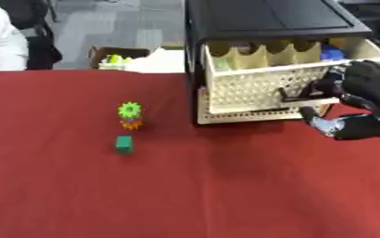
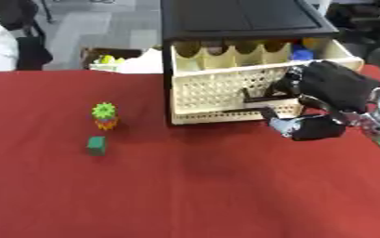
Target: Pick up objects from table and place into drawer.
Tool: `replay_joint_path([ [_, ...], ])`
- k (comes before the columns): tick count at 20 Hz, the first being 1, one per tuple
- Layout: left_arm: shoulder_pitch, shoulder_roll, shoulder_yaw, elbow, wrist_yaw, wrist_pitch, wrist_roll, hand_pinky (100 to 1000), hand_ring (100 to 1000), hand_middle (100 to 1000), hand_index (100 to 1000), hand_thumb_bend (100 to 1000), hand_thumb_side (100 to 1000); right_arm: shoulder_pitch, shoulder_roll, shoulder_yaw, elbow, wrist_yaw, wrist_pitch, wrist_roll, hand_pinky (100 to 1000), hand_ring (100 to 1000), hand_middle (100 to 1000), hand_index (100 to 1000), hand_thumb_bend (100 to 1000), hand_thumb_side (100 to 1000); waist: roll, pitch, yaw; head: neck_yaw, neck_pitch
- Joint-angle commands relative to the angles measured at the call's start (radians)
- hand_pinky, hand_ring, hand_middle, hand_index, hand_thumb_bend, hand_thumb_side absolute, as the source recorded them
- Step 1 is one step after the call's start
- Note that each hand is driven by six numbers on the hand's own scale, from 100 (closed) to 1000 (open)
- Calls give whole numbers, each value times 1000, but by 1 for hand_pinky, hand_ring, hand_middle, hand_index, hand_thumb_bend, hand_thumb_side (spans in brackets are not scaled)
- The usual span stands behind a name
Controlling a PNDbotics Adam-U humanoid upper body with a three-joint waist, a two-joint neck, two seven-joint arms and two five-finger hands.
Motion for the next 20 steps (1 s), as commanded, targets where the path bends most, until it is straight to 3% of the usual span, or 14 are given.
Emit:
replay_joint_path([
  [1, -4, 11, 2, -18, 5, 2, -3, 720, 720, 685, 750, 100, 877, 1, -47, -8, -36, -1, 8, -7, 100, 100, 100, 679, 100, 1000, 0, -24, -3, -1, 3],
  [20, -3, 10, 3, -18, 10, 3, -2, 720, 729, 686, 750, 100, 869, 81, -40, -19, -118, -2, 29, 5, 100, 100, 100, 676, 100, 1000, 2, -33, -15, 1, 0],
])
